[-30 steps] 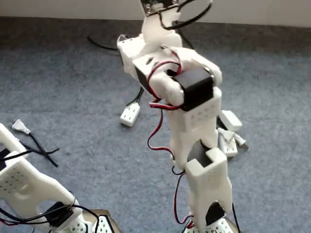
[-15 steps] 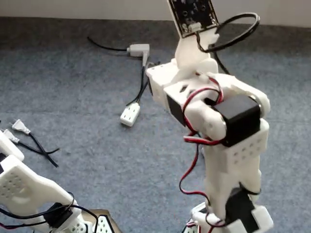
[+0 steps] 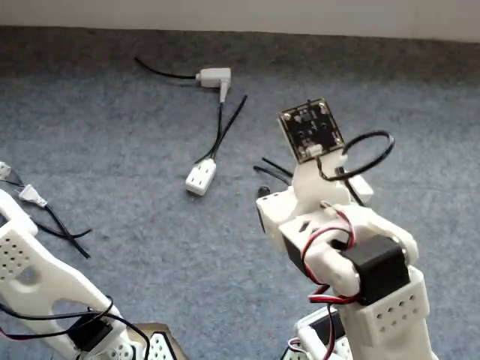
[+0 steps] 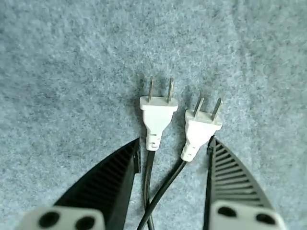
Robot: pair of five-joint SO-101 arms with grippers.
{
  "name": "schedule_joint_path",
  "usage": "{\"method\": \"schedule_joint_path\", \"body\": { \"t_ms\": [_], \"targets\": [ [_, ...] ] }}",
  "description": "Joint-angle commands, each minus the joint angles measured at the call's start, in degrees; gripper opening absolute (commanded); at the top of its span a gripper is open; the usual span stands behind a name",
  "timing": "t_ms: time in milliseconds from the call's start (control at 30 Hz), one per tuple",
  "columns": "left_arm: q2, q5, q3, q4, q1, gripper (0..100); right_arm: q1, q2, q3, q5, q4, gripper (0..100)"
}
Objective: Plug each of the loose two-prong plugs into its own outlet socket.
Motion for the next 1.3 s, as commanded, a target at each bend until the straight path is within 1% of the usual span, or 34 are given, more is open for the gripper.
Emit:
{"method": "schedule_joint_path", "body": {
  "t_ms": [0, 67, 167, 300, 400, 767, 967, 1167, 1267],
  "targets": [
    [1.1, 2.9, -5.8, -0.4, 2.9, 23, 3.6, -10.0, 10.0, 0.8, -7.6, 27.5],
    [2.1, 3.2, -7.5, -0.3, 4.0, 23, 5.1, -15.2, 15.5, 0.8, -10.7, 27.5],
    [2.8, 3.2, -7.6, -0.1, 4.8, 23, 5.4, -21.8, 22.7, 0.8, -13.5, 27.5],
    [4.2, 2.9, -7.8, 1.8, 5.4, 23, 5.3, -28.1, 29.8, 0.8, -15.3, 27.5],
    [5.5, 2.9, -7.7, 1.6, 6.5, 23, 5.3, -30.1, 32.7, 0.8, -15.4, 27.5],
    [7.2, 2.9, -8.0, 1.3, 8.8, 23, 5.3, -30.7, 33.5, 0.7, -15.0, 27.5],
    [7.5, 2.8, -7.8, -0.4, 8.3, 23, 5.3, -30.7, 33.5, 0.7, -14.9, 27.5],
    [7.5, 2.7, -8.0, -0.4, 6.5, 23, 5.3, -30.7, 33.5, 0.7, -14.9, 27.5],
    [7.5, 2.7, -7.7, -2.0, 6.1, 23, 5.3, -30.7, 33.5, 0.7, -14.9, 27.5]
  ]
}}
